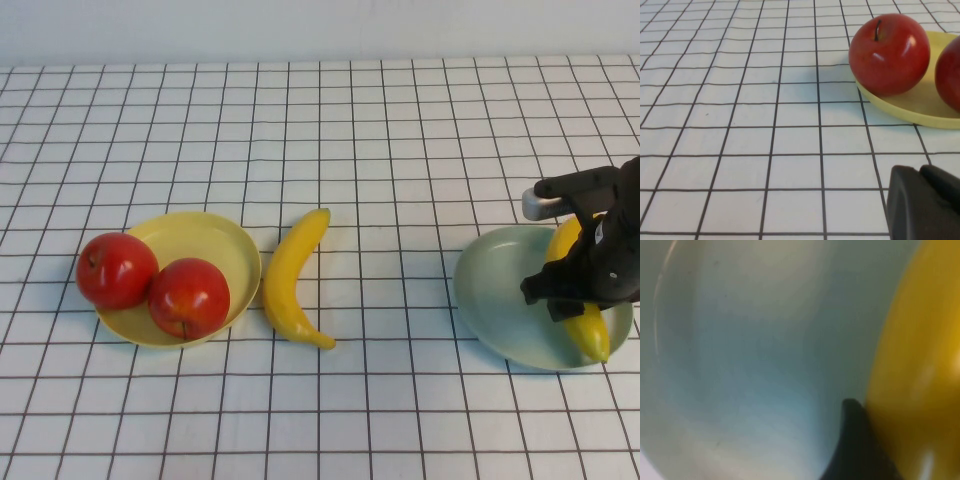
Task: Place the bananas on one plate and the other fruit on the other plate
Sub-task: Put another type of fruit in the right plate
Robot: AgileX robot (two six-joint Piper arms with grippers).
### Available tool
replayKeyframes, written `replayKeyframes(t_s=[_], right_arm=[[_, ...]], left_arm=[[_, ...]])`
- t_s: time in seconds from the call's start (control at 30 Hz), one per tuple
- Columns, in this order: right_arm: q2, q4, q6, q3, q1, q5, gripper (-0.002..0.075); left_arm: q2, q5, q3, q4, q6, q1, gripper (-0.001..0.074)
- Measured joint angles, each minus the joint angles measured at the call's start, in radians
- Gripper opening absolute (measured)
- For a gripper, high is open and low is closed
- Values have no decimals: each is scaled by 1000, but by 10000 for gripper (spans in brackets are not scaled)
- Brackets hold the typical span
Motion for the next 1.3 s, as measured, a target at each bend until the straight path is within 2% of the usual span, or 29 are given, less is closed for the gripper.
replayKeyframes(t_s=[0.17, 0.4, 0.63, 0.77, 0.97, 1.3], right_arm=[[0, 4, 0, 0, 0, 22, 386], [-14, 5, 0, -78, 13, 153, 386], [-131, 34, -5, -196, 93, 175, 378], [-142, 121, -58, -256, 161, 154, 378], [-15, 226, -95, -349, 234, 150, 378], [279, 248, -104, -653, 389, 237, 378]], left_arm=[[0, 0, 0, 0, 0, 0, 0], [0, 0, 0, 0, 0, 0, 0], [0, 0, 0, 0, 0, 0, 0], [0, 0, 0, 0, 0, 0, 0], [0, 0, 0, 0, 0, 0, 0], [0, 0, 0, 0, 0, 0, 0]])
